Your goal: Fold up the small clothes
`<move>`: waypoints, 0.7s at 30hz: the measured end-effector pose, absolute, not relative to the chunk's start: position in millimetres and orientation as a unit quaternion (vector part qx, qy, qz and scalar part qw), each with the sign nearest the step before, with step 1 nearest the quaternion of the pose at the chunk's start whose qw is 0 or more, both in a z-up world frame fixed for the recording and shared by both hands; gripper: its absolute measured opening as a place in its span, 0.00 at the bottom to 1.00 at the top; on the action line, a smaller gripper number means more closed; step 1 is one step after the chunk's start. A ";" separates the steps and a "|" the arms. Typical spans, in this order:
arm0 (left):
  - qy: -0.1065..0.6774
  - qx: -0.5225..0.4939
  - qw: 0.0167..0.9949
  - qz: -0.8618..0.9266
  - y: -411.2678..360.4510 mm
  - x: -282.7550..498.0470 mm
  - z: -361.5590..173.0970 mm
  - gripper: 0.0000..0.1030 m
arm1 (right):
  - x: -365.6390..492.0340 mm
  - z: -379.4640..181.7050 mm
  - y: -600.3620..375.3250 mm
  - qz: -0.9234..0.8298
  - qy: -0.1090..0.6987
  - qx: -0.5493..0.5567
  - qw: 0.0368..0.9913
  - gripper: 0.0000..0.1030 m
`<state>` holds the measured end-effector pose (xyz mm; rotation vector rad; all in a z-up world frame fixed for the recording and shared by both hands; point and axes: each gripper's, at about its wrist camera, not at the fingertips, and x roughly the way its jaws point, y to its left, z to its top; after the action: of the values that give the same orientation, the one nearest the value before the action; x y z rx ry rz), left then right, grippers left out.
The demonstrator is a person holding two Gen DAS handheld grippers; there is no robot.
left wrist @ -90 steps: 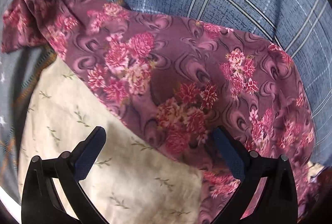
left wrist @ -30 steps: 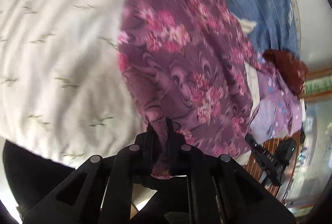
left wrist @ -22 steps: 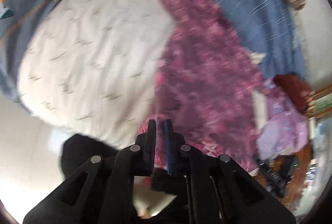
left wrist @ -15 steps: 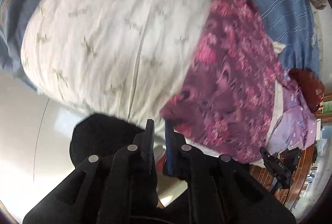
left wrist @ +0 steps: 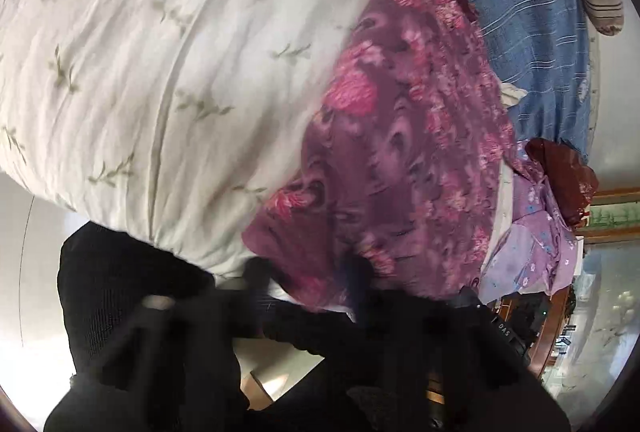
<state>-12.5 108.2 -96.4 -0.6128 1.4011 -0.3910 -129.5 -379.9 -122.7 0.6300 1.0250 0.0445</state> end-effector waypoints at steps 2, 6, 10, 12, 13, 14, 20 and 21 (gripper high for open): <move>0.606 -0.276 0.725 -0.178 110.6 -17.0 -72.2 0.08 | -134.1 -108.7 -379.4 0.032 0.464 0.294 0.835 0.03; 0.607 -0.233 0.739 -0.178 100.1 -26.1 -59.4 0.09 | -157.1 -70.4 -398.9 0.018 0.414 0.283 0.865 0.02; 0.655 -0.186 0.708 -0.186 90.1 -37.1 -84.7 0.09 | -156.2 -102.1 -413.0 -0.027 0.469 0.283 0.837 0.03; 0.648 -0.180 0.706 -0.220 98.5 -43.5 -79.7 0.09 | -154.5 -117.1 -410.9 -0.043 0.495 0.281 0.821 0.04; 0.637 -0.181 0.713 -0.232 104.4 -44.0 -72.9 0.09 | -155.4 -118.8 -411.5 -0.047 0.497 0.281 0.820 0.09; 0.622 -0.179 0.726 -0.234 111.7 -41.5 -63.6 0.10 | -157.1 -117.5 -414.5 -0.054 0.497 0.280 0.820 0.14; 0.548 -0.189 0.795 -0.181 130.9 32.4 -34.1 0.59 | -142.4 -74.3 -438.8 -0.073 0.418 0.289 0.858 0.41; 0.553 -0.190 0.793 -0.170 126.1 51.9 -38.7 0.59 | -134.5 -71.6 -440.8 -0.069 0.409 0.293 0.861 0.45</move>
<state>51.9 126.1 -38.7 -0.4079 1.1888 -0.3656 -134.5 -440.8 -71.6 0.6153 0.8576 -0.1442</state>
